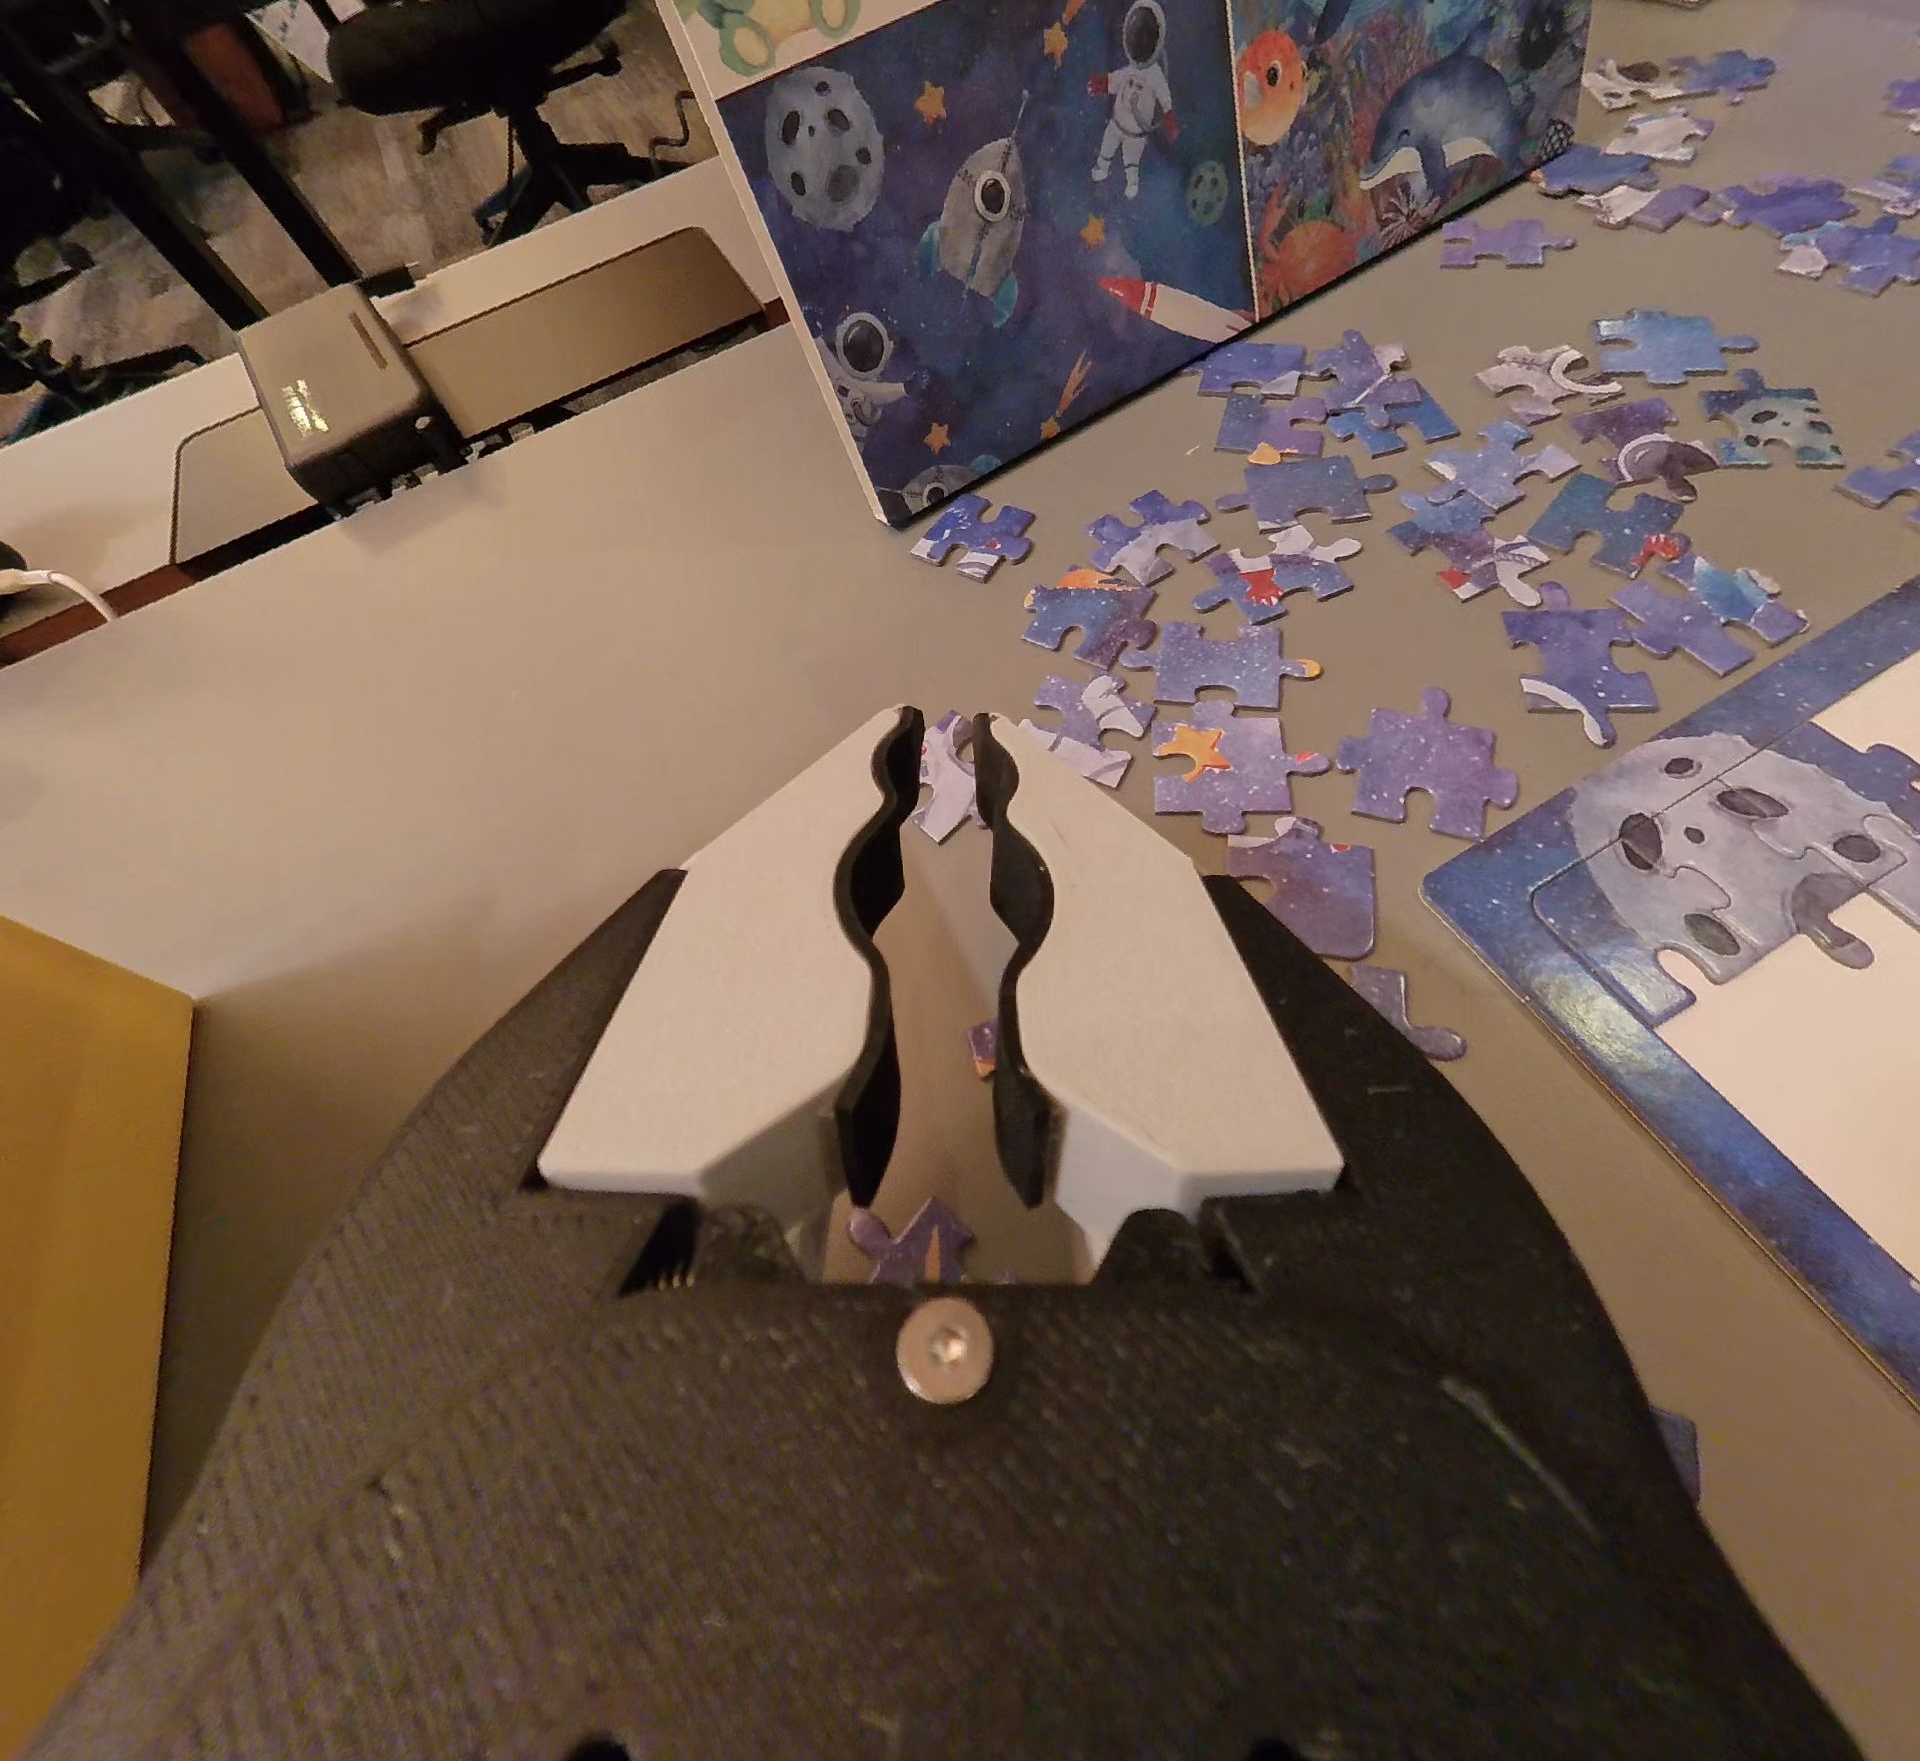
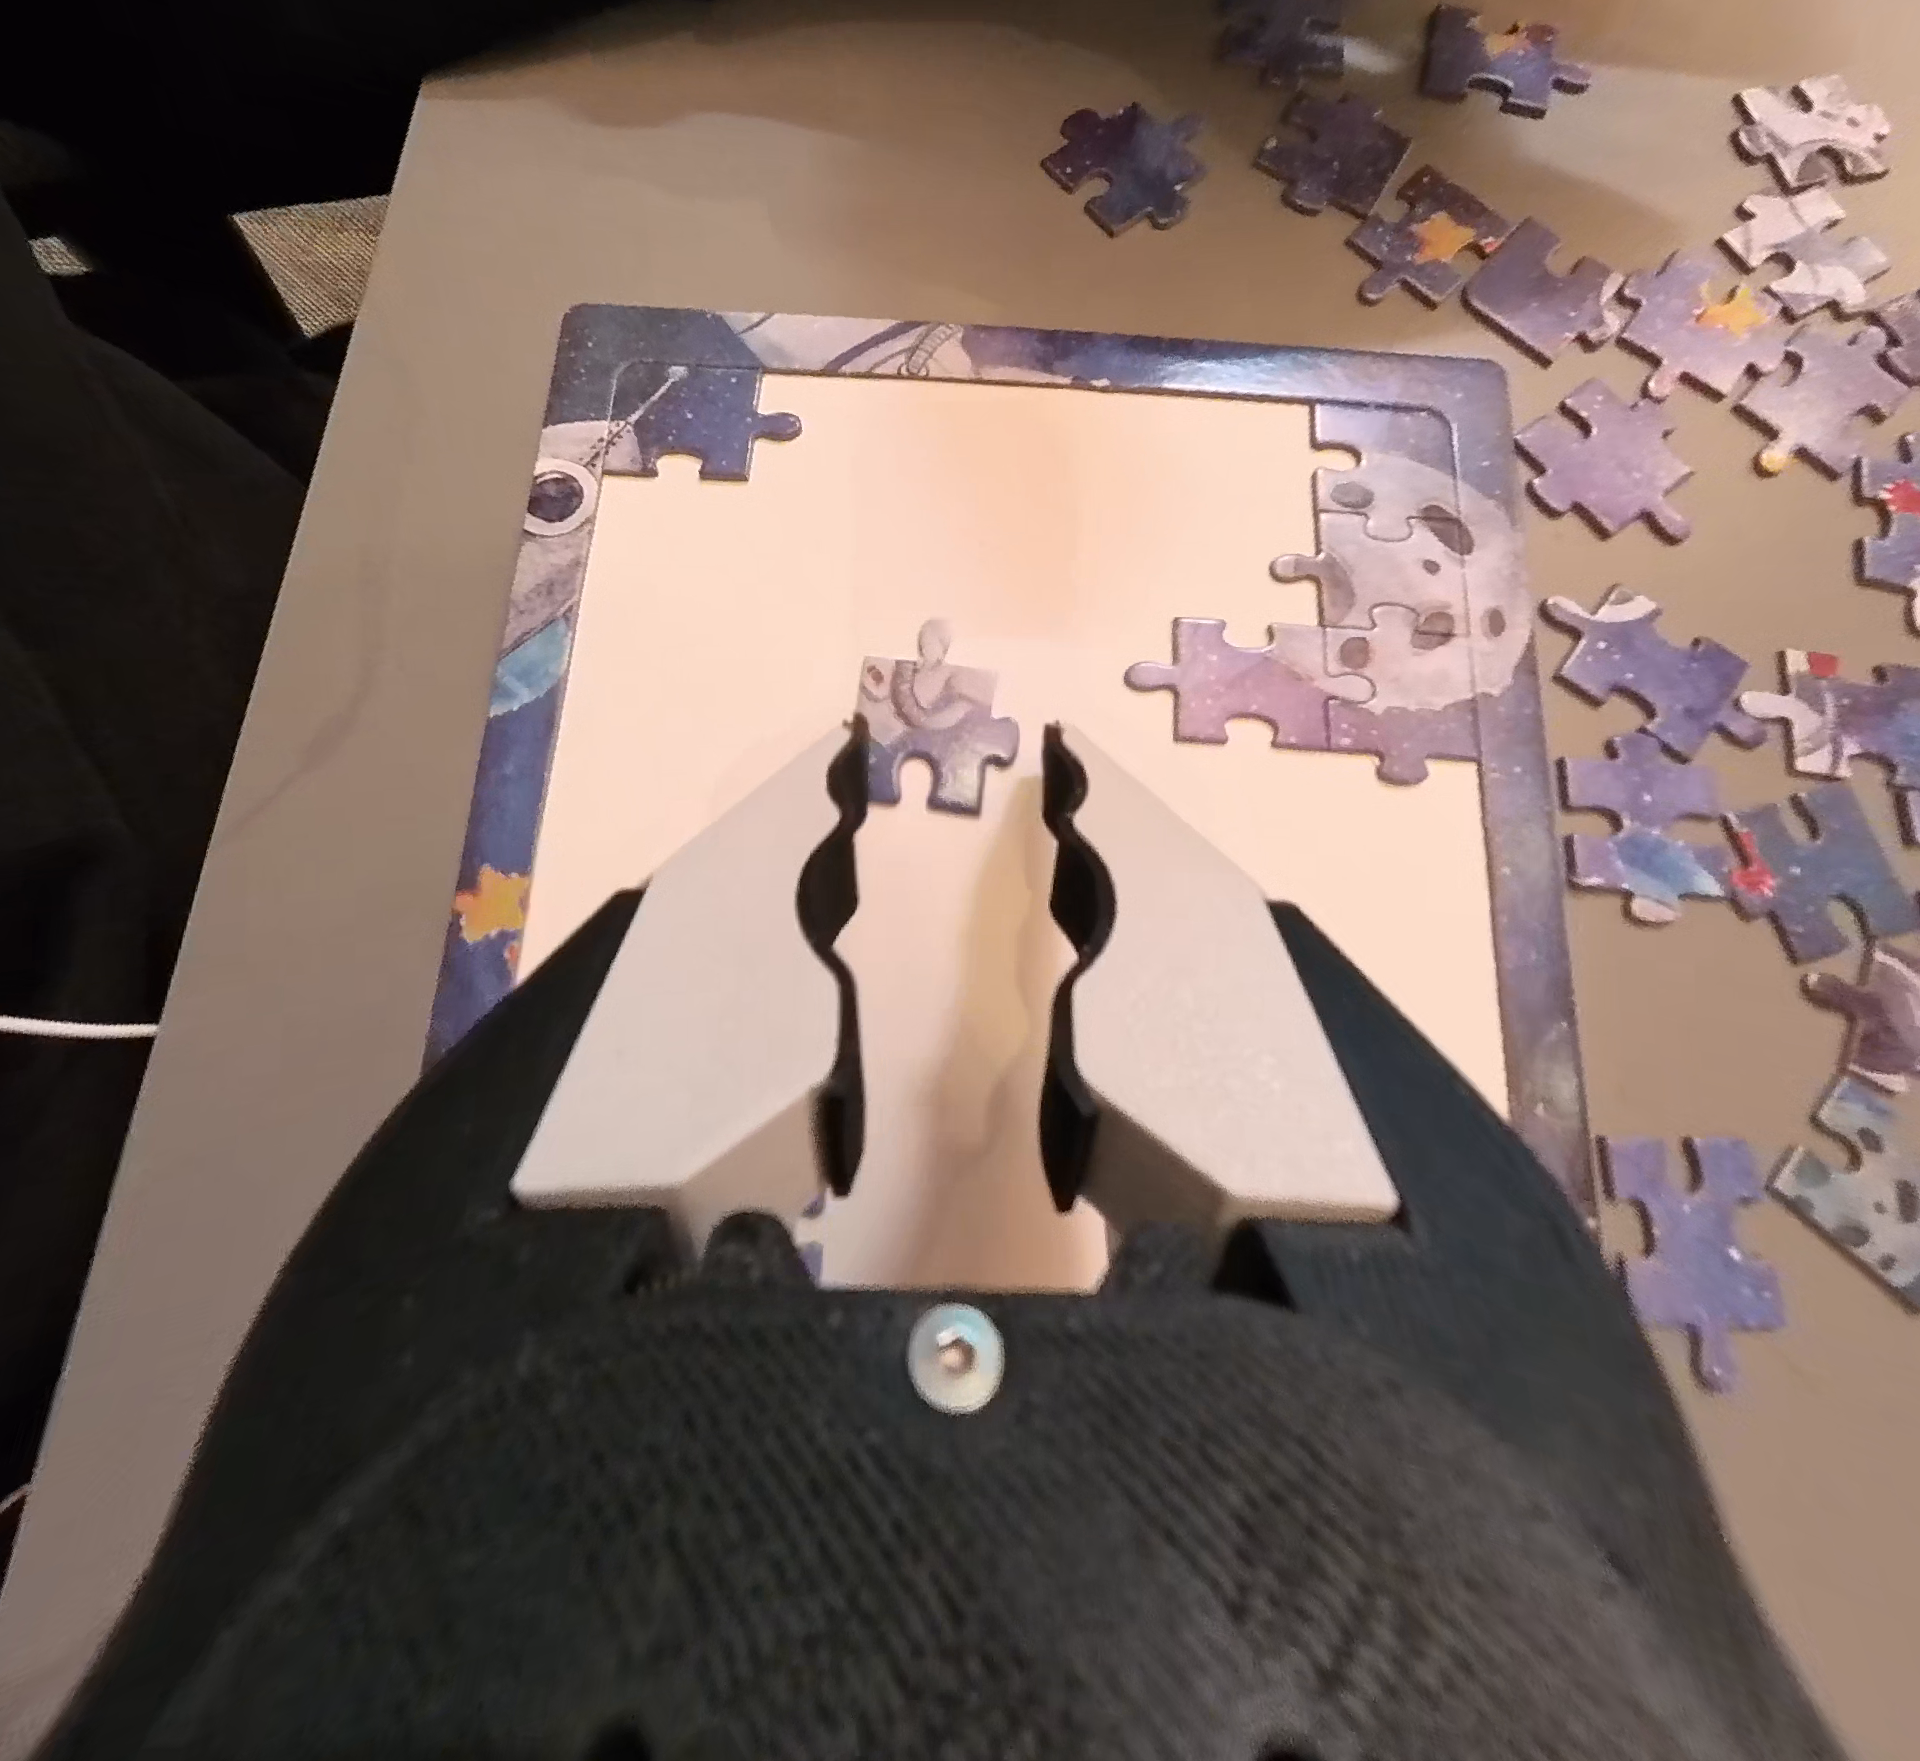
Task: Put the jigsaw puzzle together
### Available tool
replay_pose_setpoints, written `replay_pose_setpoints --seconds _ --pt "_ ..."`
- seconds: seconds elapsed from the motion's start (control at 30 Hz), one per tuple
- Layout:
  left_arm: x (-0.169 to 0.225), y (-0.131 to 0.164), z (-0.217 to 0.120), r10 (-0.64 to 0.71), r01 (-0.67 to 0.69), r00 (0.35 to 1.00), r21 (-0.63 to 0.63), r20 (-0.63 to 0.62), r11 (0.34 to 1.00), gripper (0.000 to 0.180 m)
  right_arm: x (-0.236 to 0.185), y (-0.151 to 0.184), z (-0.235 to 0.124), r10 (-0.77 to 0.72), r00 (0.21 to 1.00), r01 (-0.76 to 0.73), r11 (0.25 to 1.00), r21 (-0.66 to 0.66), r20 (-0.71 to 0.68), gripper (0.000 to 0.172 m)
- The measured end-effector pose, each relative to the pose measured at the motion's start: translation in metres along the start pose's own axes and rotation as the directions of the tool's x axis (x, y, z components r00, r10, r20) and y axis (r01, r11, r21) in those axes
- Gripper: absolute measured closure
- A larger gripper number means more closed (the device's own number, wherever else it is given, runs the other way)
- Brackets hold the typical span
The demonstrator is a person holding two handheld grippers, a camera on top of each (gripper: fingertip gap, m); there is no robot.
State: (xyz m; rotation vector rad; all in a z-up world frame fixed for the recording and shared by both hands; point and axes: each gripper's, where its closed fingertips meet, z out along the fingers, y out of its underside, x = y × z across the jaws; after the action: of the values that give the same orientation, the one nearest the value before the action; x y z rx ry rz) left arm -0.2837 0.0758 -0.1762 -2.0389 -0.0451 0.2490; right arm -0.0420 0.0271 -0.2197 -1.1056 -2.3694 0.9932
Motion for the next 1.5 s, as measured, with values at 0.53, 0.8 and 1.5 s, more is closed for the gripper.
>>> replay_pose_setpoints --seconds 0.53,0.8,1.5 --pt "0.000 0.000 0.000 0.001 -0.001 1.000 0.000 0.001 1.000 0.173 -0.009 0.010 -0.002 0.063 0.994 -0.060 0.997 -0.038 0.084 0.142" --pt "0.000 0.000 0.000 0.002 -0.002 1.000 -0.001 0.001 1.000 0.173 -0.027 0.009 -0.003 0.072 0.980 -0.066 0.997 -0.039 0.187 0.151" --pt "0.000 0.000 0.000 0.001 -0.001 1.000 0.001 0.001 1.000 0.173 -0.022 0.002 0.005 -0.006 0.992 0.006 1.000 -0.003 0.124 0.130"
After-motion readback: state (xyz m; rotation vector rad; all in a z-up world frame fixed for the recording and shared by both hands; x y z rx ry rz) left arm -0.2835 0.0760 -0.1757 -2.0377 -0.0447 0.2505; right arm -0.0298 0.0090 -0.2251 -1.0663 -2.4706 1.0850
